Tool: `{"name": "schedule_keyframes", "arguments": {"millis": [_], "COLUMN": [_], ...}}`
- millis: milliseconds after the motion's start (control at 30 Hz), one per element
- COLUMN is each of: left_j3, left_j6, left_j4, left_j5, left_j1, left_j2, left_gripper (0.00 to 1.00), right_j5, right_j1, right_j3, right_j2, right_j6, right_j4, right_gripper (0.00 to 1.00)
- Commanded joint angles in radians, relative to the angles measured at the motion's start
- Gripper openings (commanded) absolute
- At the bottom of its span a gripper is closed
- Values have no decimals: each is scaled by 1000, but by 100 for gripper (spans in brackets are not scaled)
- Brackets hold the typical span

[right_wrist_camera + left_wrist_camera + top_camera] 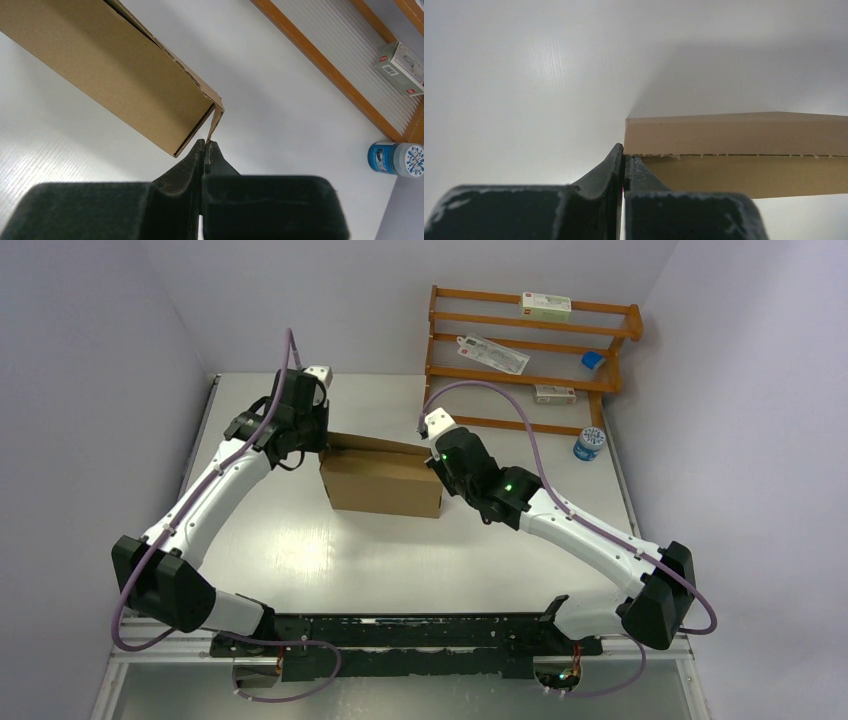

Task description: Fold the paper box

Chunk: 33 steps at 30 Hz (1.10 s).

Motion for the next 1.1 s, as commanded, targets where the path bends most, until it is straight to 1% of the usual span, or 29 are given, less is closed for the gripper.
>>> {"name": "schedule_keyframes", "arguments": {"millis": [0,133,500,900,1067], "left_j3": [23,14,21,75,72], "left_j6": [-7,-30,-56,-55,-73], "left_j4": [-88,-74,-86,-113,-91], "left_j5": [57,100,155,145,148], "left_j1": [-30,-30,-30,-30,-30], "left_j2": [31,26,32,23,13], "left_gripper": [5,5,6,7,7], "right_j5": [-47,-49,-57,-83,-89], "right_j1": [21,21,21,22,22], "right_j3": [13,21,34,37,35], "right_j2": [8,18,26,26,21], "right_j6": [8,8,11,8,7], "right_j4": [35,30,27,32,33], "right_gripper": [0,0,0,0,0]}}
